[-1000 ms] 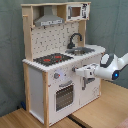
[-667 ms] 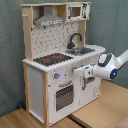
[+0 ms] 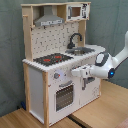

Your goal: Play with the kitchen

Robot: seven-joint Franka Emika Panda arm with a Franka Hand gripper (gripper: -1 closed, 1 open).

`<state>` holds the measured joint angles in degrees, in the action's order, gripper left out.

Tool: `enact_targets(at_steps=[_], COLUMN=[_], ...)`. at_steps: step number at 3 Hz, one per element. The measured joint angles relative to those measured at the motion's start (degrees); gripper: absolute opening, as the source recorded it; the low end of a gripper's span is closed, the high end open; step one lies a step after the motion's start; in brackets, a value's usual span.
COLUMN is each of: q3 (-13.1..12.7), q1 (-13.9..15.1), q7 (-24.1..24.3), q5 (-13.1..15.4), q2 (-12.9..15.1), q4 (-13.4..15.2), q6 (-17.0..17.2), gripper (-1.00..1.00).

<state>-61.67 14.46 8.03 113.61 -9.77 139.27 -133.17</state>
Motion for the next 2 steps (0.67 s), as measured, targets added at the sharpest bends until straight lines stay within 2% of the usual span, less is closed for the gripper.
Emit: enact_targets(at_steps=[1,2], q3=[0.0,-0.4], q1=[0.0,0.0], q7=[0.0,4.9], q5=[0.0,0.0], q2=[0.0,0.2], q4=[0.0,-0.2], q6=[0.0,0.4], gripper=[-1.00,-1.00])
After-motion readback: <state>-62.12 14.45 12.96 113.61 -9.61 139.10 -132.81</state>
